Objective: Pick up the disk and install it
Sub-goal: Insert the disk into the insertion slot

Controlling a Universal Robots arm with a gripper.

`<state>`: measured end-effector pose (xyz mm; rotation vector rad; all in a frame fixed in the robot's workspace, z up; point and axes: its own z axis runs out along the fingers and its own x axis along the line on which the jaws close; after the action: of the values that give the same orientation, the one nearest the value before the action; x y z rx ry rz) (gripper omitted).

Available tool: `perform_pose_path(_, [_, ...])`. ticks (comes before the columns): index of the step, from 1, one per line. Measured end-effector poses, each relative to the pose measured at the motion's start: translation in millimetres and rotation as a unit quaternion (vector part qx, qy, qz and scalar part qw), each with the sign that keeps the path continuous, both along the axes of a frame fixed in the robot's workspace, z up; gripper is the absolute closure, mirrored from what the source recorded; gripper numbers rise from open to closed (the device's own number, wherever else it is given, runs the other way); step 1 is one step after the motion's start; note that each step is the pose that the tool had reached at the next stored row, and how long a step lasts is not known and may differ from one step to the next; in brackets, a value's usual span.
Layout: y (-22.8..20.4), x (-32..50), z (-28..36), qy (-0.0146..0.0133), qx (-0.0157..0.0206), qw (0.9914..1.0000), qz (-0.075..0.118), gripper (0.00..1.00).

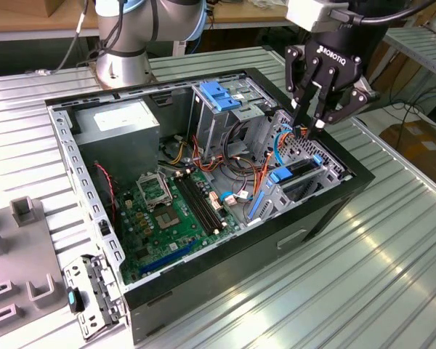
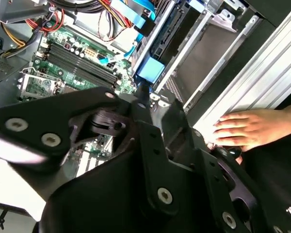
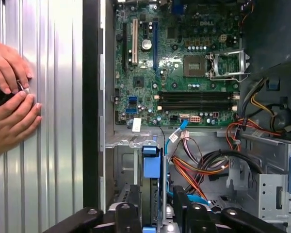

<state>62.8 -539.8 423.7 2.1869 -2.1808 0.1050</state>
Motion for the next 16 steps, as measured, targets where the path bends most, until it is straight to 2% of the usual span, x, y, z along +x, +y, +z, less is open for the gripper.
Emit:
perform_pose_path(1, [-0.1, 0.3, -2.5, 0.0, 0.0, 1.0, 0.0, 0.7])
perform_pose_path(4, [-0.7, 2.5, -8.6, 0.0, 0.0, 1.0, 0.0, 0.76])
perform_pose_path(6, [-1.1, 6.4, -12.4, 0.0, 0.0001, 1.0, 0.0, 0.88])
perform_pose_path(11, [-2.6, 21.8, -23.4, 0.0, 0.0, 1.0, 0.0, 0.88])
perform_pose_path(13, [-2.5, 22.2, -26.6, 0.0, 0.0, 1.0, 0.0, 0.88])
perform_pose_path(16, [-2.6, 22.3, -26.9, 0.0, -0.0001, 1.0, 0.0, 0.88])
